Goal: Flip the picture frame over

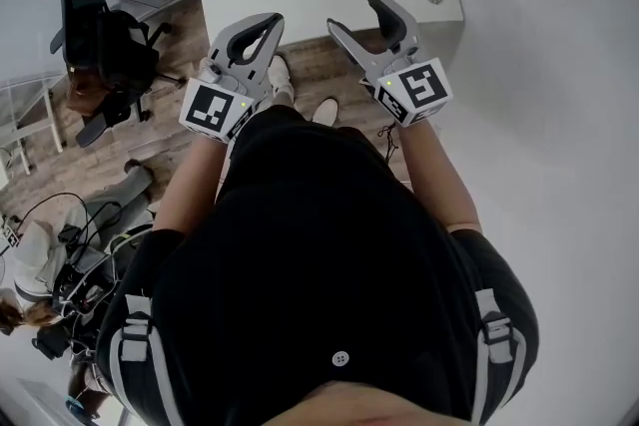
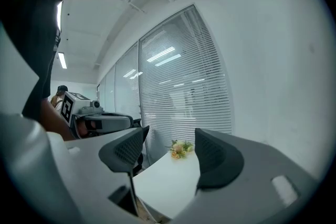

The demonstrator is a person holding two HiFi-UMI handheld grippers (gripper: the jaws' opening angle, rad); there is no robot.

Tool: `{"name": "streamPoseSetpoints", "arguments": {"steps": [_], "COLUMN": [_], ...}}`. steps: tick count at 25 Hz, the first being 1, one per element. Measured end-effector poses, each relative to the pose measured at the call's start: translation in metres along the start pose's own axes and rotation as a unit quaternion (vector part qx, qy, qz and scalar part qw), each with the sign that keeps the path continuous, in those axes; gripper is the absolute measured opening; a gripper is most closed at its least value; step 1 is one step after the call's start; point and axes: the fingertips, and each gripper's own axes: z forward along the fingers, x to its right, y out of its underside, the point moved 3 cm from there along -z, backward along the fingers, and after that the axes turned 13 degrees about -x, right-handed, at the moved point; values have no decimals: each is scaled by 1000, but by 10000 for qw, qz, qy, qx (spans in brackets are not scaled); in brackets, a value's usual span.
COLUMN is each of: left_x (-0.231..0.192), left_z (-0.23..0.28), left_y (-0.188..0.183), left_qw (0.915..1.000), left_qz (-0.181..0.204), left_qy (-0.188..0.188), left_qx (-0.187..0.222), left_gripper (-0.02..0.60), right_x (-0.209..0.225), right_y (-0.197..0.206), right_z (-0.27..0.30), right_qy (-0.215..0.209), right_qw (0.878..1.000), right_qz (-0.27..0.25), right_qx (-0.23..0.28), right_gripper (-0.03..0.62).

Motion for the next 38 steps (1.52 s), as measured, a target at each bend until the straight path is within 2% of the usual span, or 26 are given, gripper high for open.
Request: {"name": "streamPoseSetpoints", "arguments": {"steps": [4,7,20,26,38], "left_x": [-27,-55,-178,-214,-255], "left_z": [20,34,79,94,140], "left_y": [-8,-10,8,21,65], "left_qw": [9997,9997,9985,9973,9974], "left_qz": [21,6,-126,-192,-492], "left_qy": [159,175,464,655,515], "left_qx": [165,145,273,284,57], "left_gripper": [3,3,3,3,3], "right_x": [16,30,77,91,132], "right_y": [-9,-14,-3,16,68], "right_z": [32,55,168,212,293], "right_qy": [84,240,914,1175,1198], "right_qw": [9999,9995,9906,9825,9650], "right_qz": [-29,35,406,521,729], "right_qx": [-120,-195,-931,-1348,-2217], "right_gripper": [319,319,319,319,288]}}
